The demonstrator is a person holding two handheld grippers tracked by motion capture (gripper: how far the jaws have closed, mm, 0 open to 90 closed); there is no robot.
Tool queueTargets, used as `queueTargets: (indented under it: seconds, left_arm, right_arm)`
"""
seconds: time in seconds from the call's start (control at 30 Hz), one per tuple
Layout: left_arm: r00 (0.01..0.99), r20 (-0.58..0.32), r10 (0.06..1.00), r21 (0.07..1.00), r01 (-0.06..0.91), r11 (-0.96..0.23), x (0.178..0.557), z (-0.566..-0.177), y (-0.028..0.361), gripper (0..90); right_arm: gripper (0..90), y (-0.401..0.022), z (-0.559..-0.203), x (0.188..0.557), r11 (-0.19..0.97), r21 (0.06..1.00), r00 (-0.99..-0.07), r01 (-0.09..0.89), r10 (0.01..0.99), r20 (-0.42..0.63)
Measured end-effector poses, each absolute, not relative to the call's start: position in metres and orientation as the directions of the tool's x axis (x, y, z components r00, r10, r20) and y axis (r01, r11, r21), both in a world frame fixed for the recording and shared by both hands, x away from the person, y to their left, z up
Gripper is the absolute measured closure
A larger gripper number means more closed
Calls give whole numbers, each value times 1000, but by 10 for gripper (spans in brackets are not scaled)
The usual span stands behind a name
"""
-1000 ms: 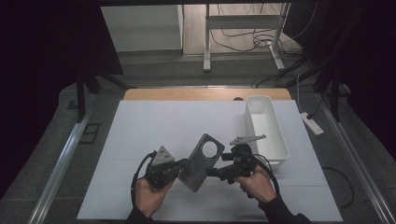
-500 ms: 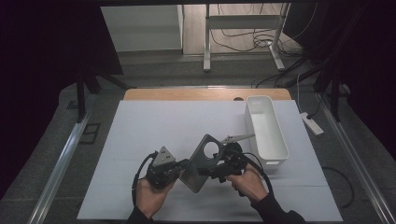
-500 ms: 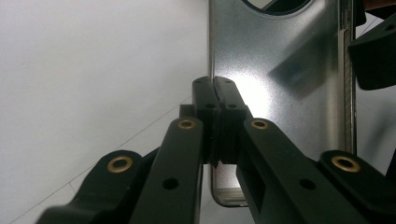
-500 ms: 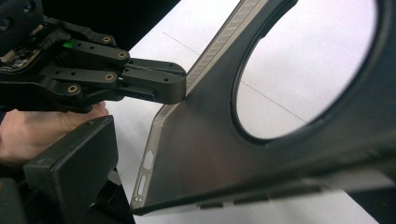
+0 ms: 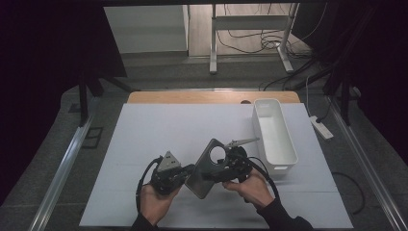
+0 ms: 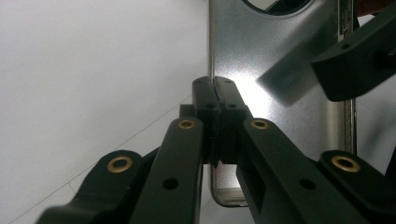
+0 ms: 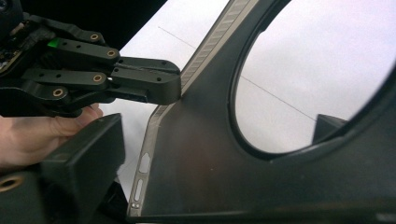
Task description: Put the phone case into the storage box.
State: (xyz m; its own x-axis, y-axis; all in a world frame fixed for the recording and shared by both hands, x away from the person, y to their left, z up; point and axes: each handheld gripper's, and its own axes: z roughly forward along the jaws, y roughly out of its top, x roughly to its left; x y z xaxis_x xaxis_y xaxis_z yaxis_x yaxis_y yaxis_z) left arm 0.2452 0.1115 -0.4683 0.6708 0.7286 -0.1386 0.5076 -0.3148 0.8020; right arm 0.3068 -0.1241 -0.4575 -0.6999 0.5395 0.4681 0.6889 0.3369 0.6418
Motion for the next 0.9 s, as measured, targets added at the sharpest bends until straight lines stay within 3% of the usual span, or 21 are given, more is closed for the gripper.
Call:
queueTargets:
  seconds: [0.37,0.67,0.9]
  left_arm:
    - [670,-140,729,804,507,-310,245,-468,112,887]
    - [670,-144,728,807,506,-306,245,-468,112,887]
    - [676,-138,724,809,498,-312,244,-468,111,885]
  right_arm:
    - [568,-129,-455,309,288,628,-672,723,504,542]
    - [753,-131,-456,309,275,621,-665,734,480,573]
    - [824,-134,-457,311,239,596,-628,767,472,619]
